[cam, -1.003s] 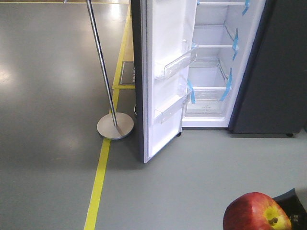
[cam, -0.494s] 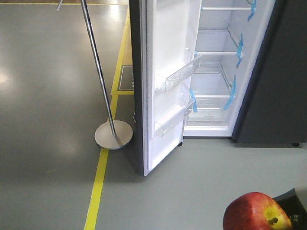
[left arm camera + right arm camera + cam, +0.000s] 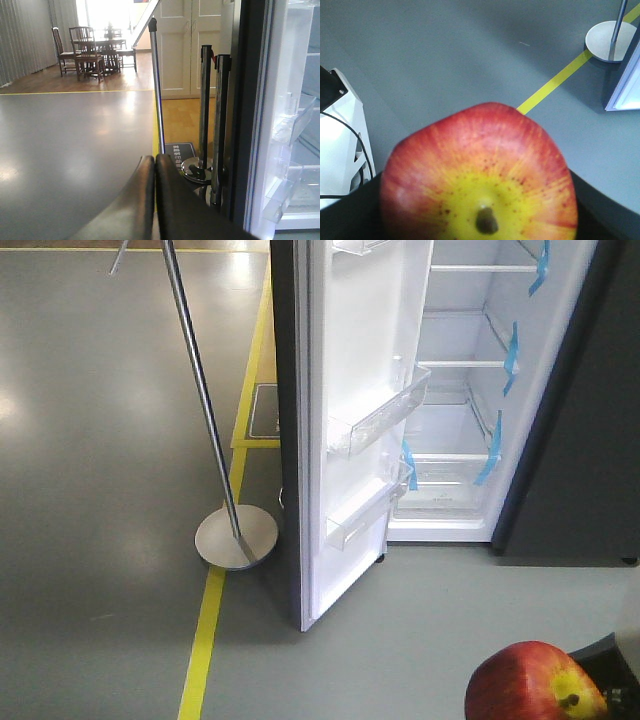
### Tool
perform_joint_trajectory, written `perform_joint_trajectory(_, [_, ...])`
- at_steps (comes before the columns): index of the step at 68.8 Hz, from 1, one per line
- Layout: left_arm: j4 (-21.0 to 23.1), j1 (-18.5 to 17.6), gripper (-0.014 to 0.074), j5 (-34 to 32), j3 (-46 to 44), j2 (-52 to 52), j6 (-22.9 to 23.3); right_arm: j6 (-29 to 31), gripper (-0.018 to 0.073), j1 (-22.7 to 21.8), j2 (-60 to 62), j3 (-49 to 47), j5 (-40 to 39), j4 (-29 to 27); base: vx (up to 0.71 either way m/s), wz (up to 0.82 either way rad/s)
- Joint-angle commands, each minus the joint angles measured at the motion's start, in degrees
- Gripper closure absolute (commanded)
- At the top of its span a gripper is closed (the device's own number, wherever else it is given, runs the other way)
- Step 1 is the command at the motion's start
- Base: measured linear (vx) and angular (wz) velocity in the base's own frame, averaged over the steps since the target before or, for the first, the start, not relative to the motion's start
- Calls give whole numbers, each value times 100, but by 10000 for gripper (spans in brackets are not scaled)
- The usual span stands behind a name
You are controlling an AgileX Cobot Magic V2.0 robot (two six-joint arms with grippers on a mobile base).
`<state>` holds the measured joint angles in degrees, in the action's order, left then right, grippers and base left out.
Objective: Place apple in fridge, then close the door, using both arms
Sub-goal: 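Approach the refrigerator door bins, keeping the apple held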
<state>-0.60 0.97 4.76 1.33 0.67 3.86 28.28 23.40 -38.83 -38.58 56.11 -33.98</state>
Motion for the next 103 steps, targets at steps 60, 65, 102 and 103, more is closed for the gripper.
perform_joint_trajectory(60, [60,-43,603,-389,-94,81,4,50,437,1,12,-161,-261,-236,13,0])
perform_joint_trajectory(65, [60,-43,603,-389,-94,81,4,50,437,1,12,-161,-261,-236,12,-1])
perform_joint_trajectory(102, [60,-43,603,-389,-94,81,4,50,437,1,12,-161,-261,-236,11,-1])
perform_joint_trajectory(103, [60,-43,603,-389,-94,81,4,50,437,1,12,-161,-261,-236,12,-1])
